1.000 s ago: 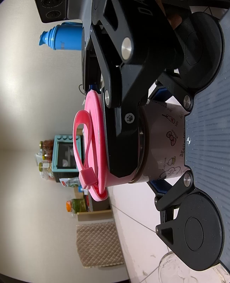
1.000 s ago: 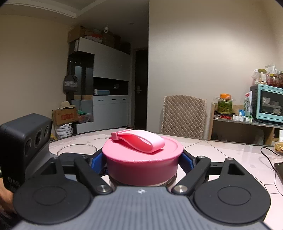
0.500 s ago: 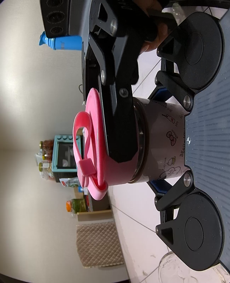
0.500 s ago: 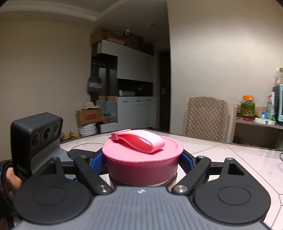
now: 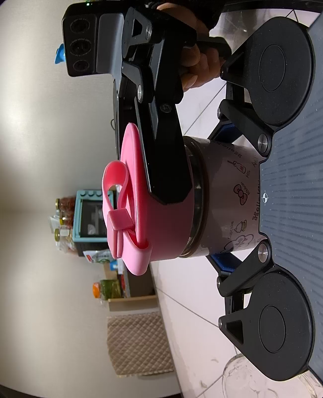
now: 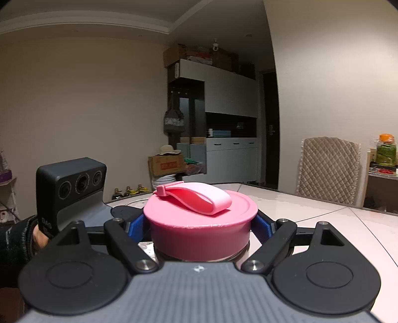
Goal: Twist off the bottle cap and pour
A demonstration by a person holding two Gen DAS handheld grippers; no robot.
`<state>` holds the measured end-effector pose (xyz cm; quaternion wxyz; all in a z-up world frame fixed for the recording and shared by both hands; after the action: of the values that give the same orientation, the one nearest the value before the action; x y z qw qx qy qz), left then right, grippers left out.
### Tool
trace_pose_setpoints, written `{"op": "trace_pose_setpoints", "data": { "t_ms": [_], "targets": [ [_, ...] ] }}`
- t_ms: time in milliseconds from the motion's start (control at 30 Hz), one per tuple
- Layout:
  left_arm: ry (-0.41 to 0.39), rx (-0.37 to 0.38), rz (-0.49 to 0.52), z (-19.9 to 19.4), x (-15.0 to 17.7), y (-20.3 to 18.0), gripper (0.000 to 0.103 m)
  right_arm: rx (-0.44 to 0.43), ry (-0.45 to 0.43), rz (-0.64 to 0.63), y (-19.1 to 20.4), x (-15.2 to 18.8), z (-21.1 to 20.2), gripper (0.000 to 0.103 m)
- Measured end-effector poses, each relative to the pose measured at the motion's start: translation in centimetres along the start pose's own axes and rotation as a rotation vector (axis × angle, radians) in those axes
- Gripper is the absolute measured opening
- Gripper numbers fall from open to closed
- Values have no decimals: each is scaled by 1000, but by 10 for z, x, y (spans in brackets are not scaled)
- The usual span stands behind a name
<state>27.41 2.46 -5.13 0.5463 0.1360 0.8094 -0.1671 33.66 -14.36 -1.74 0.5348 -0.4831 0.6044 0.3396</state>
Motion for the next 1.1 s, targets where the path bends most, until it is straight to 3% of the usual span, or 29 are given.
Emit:
{"op": "trace_pose_setpoints", "data": {
  "t_ms": [400, 600, 1100],
  "targets": [
    [0, 1, 0, 0, 0, 1, 90, -92, -5, -5, -11, -2, -5, 85],
    [-1, 6, -3, 0, 0, 2, 90, -120, -56, 56, -20, -5, -10, 85],
    [-6, -10, 3, 3, -1, 3, 90, -36, -60, 46, -12, -15, -16, 85]
  ]
}}
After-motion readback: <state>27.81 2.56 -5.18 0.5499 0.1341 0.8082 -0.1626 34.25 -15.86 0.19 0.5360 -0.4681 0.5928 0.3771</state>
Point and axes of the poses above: each gripper's, at about its wrist camera, not at the fingertips, and z roughly the way its jaws point, y to its left, x to its underside, the point moved 2 cm from there along z, roughly the way its jaws point, and after that the axes turned 8 degrees about -z, right-handed, at the moved point
